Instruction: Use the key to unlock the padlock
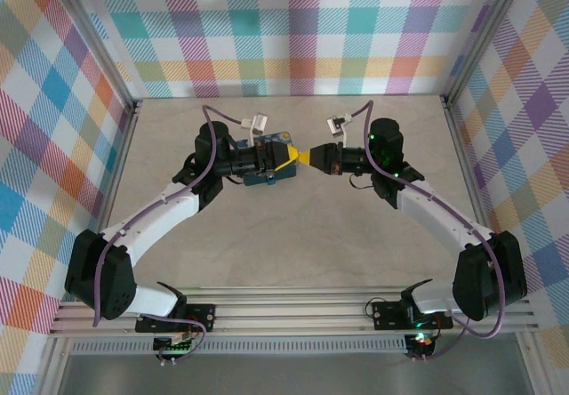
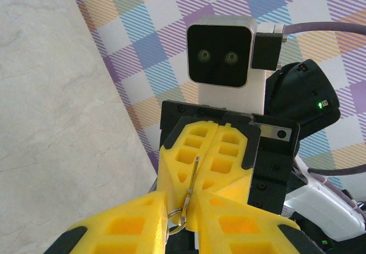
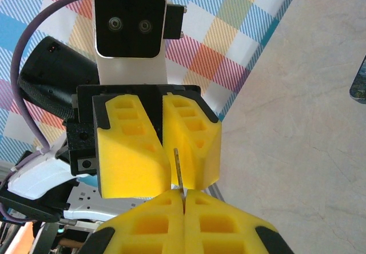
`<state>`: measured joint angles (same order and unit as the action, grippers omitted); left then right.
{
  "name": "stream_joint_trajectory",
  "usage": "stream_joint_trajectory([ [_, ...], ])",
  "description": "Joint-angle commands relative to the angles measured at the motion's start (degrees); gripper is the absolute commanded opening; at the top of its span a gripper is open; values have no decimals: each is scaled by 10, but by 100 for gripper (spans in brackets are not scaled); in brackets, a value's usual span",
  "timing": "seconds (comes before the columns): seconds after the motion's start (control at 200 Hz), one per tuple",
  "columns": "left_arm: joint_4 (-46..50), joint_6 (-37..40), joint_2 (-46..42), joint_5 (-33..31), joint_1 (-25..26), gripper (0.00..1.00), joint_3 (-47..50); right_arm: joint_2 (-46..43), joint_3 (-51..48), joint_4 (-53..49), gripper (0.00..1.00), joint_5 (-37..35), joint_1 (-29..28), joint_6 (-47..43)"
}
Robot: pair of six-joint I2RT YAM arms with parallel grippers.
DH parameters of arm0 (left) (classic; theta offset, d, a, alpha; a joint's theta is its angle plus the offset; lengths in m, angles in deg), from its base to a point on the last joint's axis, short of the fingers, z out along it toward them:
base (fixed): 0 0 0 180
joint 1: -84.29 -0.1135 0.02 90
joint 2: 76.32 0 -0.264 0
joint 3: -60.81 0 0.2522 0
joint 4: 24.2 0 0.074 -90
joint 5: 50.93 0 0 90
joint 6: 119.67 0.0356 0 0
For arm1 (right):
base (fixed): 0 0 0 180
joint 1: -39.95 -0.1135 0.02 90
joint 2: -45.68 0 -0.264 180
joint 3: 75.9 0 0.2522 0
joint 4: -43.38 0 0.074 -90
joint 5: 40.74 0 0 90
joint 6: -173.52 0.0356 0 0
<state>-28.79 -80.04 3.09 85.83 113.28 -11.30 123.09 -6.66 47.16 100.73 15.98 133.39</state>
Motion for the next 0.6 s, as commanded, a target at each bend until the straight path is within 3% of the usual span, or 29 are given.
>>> stream_joint_trajectory([
  [0.0, -19, -6, -7, 5, 10, 21, 10, -9, -2, 40, 0, 4, 4, 13],
  [0.19, -31, -10, 6, 13, 16, 14, 5, -5, 1, 40, 0, 9, 3, 16],
  [0.275, -43, -16, 14, 17, 19, 0, 5, -1, 4, 41, 0, 15, 3, 19],
  [0.515, -44, -13, 19, 9, 21, 0, 5, 8, 14, 32, 0, 11, 4, 34],
  [0.595, -43, -14, 21, 4, 20, 0, 7, 11, 17, 29, 9, 5, 3, 45],
])
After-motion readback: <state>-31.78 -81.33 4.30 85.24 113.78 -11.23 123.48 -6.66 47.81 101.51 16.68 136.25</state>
